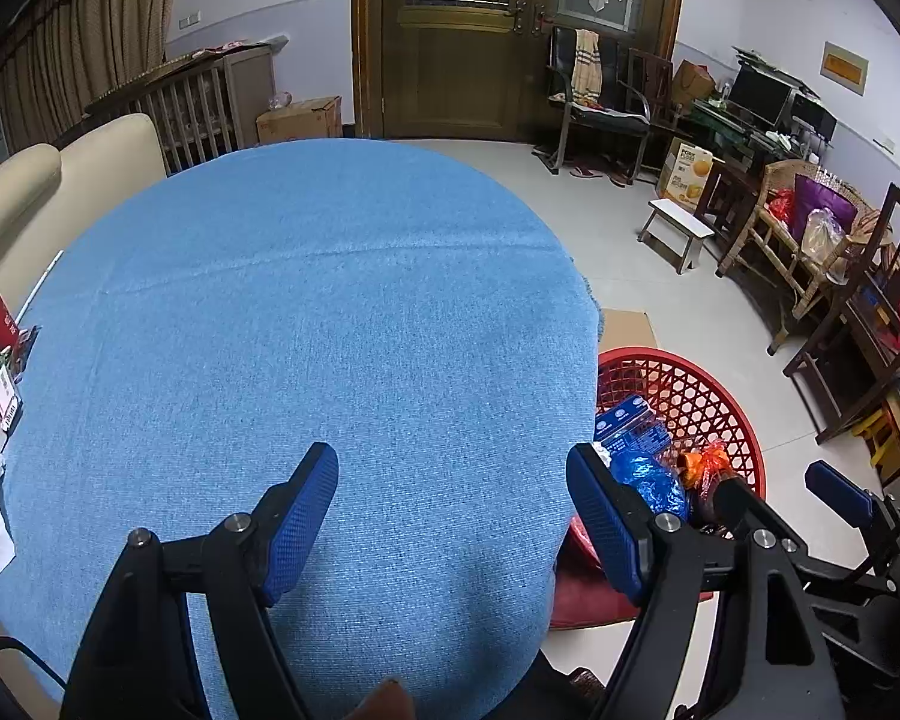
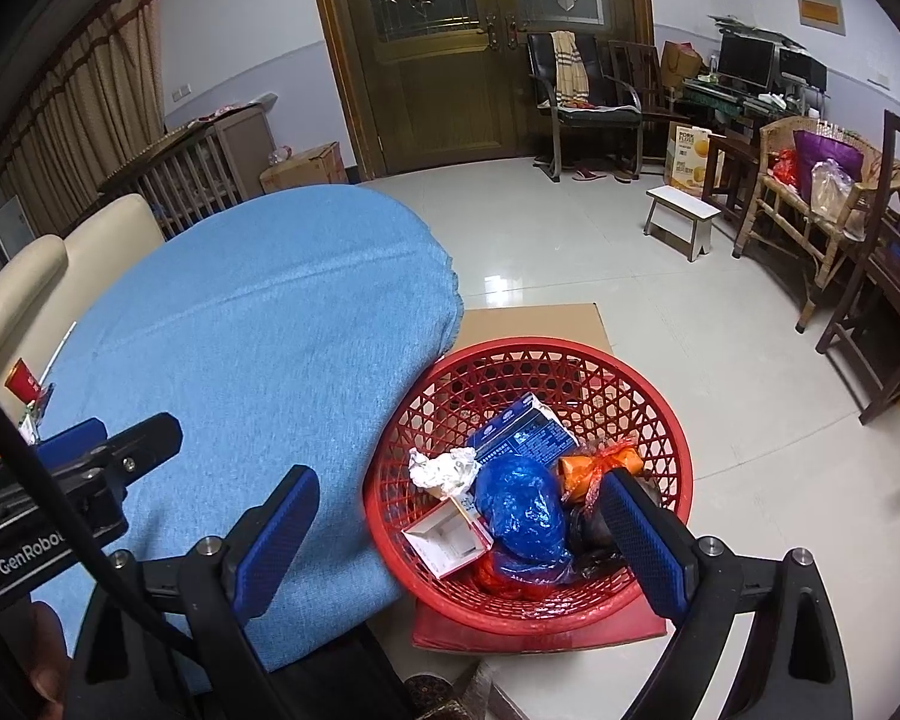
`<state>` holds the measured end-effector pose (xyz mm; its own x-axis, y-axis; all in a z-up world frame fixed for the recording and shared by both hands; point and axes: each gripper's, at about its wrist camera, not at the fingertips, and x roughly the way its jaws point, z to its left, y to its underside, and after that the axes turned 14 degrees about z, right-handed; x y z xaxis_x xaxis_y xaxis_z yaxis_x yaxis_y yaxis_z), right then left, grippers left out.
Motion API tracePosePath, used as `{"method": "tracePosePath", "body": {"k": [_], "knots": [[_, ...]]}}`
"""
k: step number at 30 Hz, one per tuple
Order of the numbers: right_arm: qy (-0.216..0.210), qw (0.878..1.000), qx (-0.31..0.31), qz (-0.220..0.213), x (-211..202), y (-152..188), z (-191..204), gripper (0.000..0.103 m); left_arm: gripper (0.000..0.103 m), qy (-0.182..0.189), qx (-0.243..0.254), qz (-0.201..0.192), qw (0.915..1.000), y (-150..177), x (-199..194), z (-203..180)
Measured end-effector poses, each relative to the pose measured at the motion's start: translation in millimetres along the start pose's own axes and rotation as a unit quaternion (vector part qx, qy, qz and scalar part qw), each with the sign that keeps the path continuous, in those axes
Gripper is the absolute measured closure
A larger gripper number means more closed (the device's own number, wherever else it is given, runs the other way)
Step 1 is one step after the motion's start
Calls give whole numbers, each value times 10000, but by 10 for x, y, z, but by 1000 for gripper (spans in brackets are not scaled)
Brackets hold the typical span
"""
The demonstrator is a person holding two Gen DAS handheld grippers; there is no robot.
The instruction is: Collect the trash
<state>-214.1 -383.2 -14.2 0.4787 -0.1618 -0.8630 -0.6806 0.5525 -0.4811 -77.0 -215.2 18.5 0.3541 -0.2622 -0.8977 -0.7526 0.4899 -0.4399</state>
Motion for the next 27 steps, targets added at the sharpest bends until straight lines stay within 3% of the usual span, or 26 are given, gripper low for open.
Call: {"method": "tracePosePath", "body": {"k": [27], "knots": [[241, 9997, 26, -51, -54, 14, 14, 7, 24, 0, -64, 13, 10000, 22, 6, 51]]}}
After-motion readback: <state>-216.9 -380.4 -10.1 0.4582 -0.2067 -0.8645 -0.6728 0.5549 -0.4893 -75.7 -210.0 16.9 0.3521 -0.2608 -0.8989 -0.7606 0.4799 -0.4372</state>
